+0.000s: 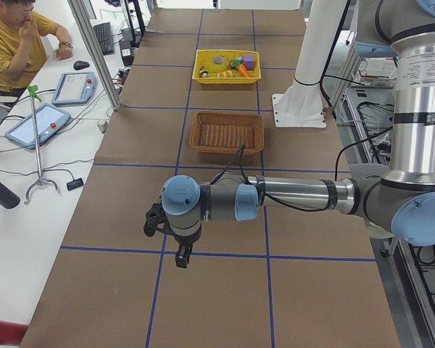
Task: Move tape to another basket
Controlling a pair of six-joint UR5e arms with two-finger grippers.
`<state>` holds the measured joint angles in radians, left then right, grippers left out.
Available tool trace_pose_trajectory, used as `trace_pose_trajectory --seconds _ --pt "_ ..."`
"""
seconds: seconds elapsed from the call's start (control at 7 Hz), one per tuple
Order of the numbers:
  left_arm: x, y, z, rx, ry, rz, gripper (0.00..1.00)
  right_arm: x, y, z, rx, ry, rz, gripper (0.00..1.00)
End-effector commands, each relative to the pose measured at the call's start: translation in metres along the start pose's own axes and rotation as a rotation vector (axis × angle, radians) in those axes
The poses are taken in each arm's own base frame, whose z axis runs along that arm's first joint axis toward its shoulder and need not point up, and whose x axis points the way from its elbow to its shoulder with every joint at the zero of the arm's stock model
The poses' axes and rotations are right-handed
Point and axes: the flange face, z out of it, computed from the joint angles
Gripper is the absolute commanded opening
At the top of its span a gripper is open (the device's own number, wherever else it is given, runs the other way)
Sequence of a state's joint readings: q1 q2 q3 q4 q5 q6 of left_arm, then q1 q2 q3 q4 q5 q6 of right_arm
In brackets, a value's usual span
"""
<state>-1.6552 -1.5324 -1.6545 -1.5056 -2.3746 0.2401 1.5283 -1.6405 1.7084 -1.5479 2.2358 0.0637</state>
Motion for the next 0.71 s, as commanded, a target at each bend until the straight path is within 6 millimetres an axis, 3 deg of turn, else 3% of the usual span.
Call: trace_pose_trajectory --seconds 0.0,0.29,0.57 --pt "0.008 -0.004 -0.008 0.017 0.004 0.008 0.99 -0.004 -0.001 0.004 -0.009 0.011 -0.009 1.0" --pt "0.013 -0.006 -0.014 0.026 -0.01 0.028 0.99 -0.025 -0.011 0.001 0.017 -0.016 -0.058 1.0" --pt "0.022 -0.019 -0.024 0.051 -0.006 0.046 0.99 -0.051 -0.025 -0.011 0.209 -0.047 -0.233 1.0"
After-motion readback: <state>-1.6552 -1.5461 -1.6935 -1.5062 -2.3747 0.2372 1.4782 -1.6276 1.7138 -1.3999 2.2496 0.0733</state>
